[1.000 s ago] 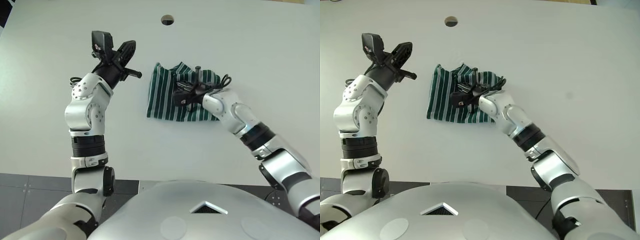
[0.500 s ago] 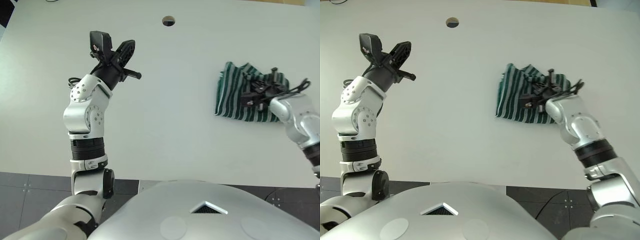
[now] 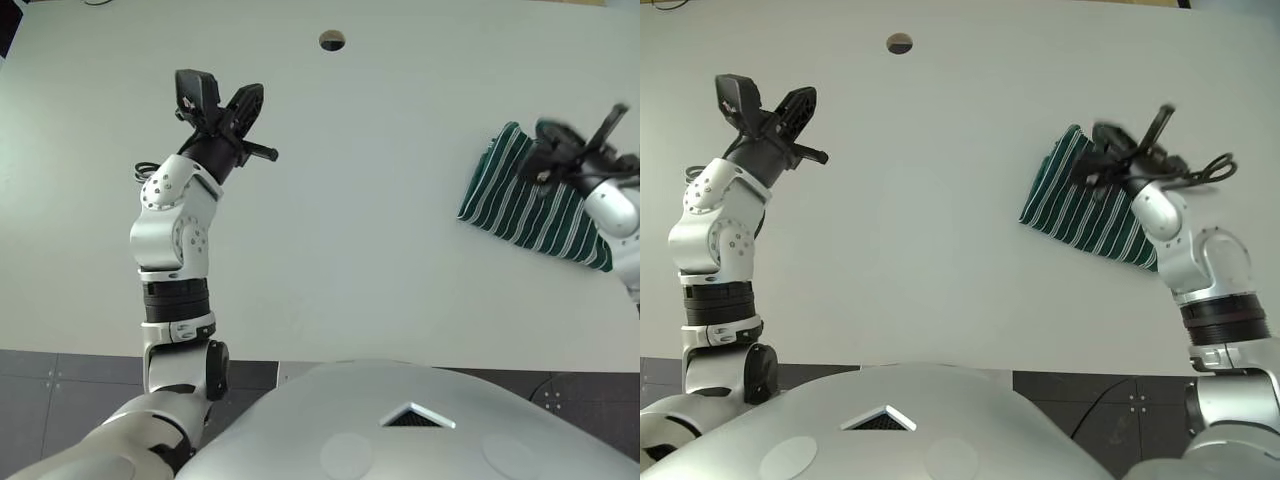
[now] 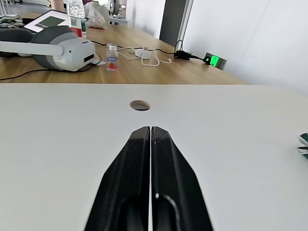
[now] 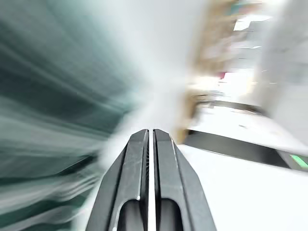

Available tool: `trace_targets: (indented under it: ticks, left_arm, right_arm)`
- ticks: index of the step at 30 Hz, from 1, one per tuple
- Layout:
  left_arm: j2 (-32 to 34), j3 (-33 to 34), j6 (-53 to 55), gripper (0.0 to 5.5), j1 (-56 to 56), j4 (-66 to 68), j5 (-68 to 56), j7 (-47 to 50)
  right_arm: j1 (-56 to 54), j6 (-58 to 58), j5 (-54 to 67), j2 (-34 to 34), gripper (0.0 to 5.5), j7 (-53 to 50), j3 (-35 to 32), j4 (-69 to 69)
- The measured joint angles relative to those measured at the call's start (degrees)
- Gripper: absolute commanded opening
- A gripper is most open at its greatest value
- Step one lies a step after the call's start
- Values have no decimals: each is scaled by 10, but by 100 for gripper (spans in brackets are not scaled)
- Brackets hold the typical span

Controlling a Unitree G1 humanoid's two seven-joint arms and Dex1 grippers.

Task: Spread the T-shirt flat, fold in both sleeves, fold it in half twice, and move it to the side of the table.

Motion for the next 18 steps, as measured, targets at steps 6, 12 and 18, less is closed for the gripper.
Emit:
trace_targets:
  ticks: [6, 12, 18]
  left_arm:
    - [-51, -22, -193, 10, 119, -80, 65, 23]
    - [-74, -44, -352, 10, 226, -91, 162, 71]
    - [-95, -41, -365, 10, 231, -58, 157, 98]
  right_arm:
    - [172, -18, 249, 220, 15, -77, -88, -217]
    - [314, -140, 197, 332, 15, -145, -38, -242]
    - [346, -200, 163, 366, 15, -169, -32, -191]
